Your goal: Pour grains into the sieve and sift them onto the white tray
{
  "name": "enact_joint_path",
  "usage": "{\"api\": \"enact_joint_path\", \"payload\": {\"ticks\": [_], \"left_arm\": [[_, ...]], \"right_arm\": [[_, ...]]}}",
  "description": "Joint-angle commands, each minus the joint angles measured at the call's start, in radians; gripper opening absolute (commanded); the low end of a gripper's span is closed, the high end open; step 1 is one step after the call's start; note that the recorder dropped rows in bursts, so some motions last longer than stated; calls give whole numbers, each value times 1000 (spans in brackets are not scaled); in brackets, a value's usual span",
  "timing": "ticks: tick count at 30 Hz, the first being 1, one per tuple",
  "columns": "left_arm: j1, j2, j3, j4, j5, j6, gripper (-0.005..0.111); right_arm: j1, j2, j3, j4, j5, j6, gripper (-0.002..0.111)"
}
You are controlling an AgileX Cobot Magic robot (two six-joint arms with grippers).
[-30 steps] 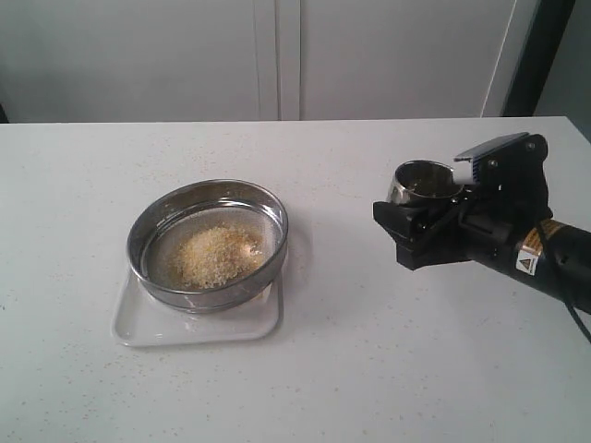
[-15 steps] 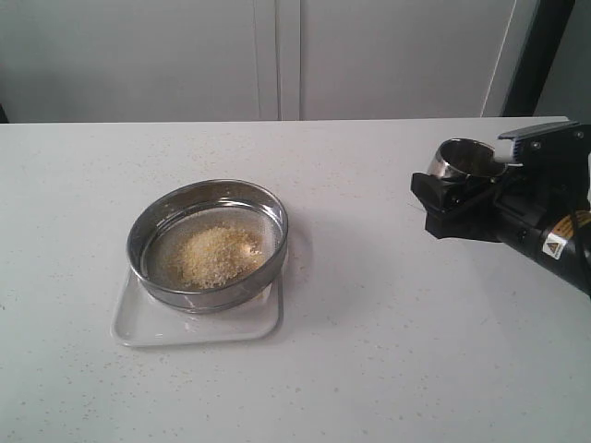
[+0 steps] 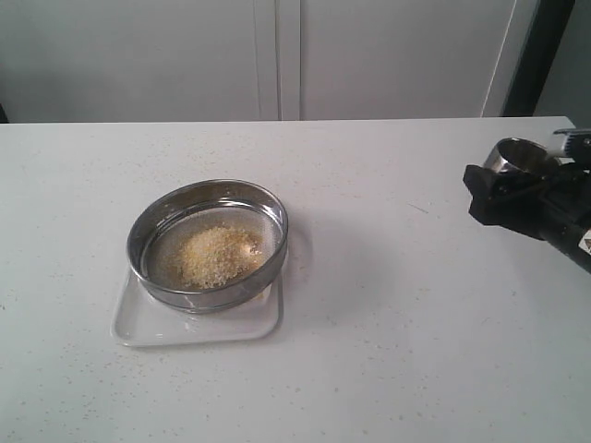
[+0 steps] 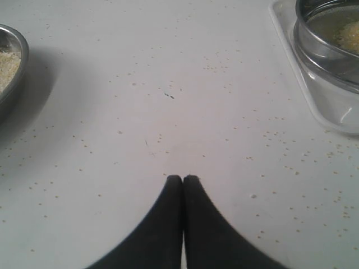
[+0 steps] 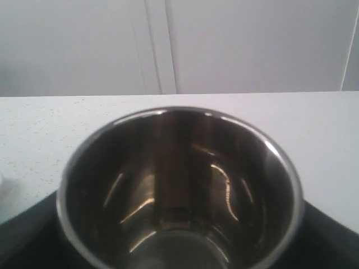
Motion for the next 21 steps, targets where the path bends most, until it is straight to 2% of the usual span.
{"api": "enact_joint_path", "payload": {"ticks": [1, 7, 11, 21], "left_arm": [[0, -4, 9, -6, 8, 0, 0], [0, -4, 9, -6, 8, 0, 0], [0, -4, 9, -6, 8, 0, 0], [0, -4, 9, -6, 8, 0, 0]], "right_arm": [[-43, 74, 4, 15, -123, -14, 0], [-98, 218, 4, 101, -238, -80, 0], [-98, 271, 4, 180, -236, -102, 0], [-98, 399, -21, 192, -237, -144, 0]]}}
